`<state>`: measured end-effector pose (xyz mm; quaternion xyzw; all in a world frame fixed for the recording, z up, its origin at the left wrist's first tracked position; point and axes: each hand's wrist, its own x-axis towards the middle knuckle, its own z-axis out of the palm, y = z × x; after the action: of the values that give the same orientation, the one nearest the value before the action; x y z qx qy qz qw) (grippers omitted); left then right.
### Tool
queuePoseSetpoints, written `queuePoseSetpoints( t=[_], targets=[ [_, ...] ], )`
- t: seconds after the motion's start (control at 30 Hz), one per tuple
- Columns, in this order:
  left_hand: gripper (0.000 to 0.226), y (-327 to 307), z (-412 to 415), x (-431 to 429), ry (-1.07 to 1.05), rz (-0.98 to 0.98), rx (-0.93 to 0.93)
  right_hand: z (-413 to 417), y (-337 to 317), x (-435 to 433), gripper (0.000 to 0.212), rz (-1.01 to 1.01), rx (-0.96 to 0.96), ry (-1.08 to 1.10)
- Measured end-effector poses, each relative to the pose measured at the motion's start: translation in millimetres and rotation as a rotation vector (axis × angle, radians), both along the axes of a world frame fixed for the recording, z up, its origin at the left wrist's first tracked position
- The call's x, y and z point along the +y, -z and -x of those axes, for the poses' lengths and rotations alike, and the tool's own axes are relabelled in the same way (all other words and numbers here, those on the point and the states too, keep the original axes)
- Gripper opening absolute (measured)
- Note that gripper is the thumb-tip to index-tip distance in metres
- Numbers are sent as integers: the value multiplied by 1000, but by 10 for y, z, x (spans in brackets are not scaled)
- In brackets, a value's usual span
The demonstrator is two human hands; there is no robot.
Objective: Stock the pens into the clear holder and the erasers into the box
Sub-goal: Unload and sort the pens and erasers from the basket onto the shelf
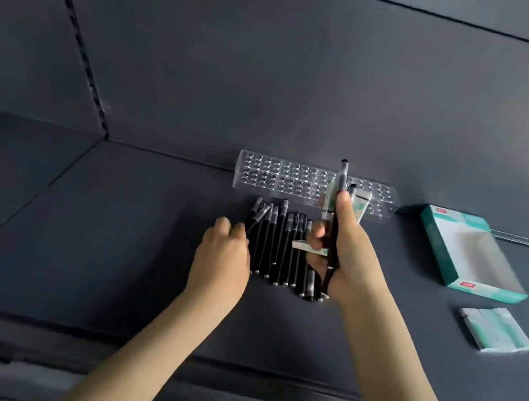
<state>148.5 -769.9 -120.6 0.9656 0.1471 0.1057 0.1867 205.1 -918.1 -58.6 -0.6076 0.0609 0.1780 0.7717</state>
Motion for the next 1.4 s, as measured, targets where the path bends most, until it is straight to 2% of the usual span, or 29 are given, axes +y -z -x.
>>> queuePoseSetpoints(
  t=[0.3, 0.53, 0.67, 0.83, 1.0, 1.1, 1.17, 1.23, 1.27, 1.4],
  targets=[
    [45, 17, -61, -221, -108, -92, 60, -53, 85, -350, 36, -57, 35, -119],
    [41, 113, -41, -297, -239, -87, -31, -89, 145, -370, 35, -89, 86, -112],
    [46, 64, -50, -282, -296, -36, 20, -95, 169, -359, 35, -85, 113, -96],
    [60, 18, -88, -375, -236, -29, 164, -106, 189, -318, 34, -82, 122, -88],
    [56, -33, -102, -344, -140, 154, 161, -105, 218, -296, 35, -25, 105, -124],
    [42, -161, -131, -206, -92, 358, -109, -108, 225, -308, 37, -5, 90, -198],
    [35, -322, -197, -119, 21, 624, -230, -106, 212, -330, 40, 34, 66, -261],
    [31, -528, -273, -74, 141, 854, -186, -100, 188, -347, 42, 76, 35, -324],
    [30, -617, -320, -56, 187, 906, -152, -96, 171, -350, 43, 90, 20, -354],
    [26, -824, -463, -34, 345, 880, -59, -86, 121, -352, 43, 181, -40, -439]
  ],
)
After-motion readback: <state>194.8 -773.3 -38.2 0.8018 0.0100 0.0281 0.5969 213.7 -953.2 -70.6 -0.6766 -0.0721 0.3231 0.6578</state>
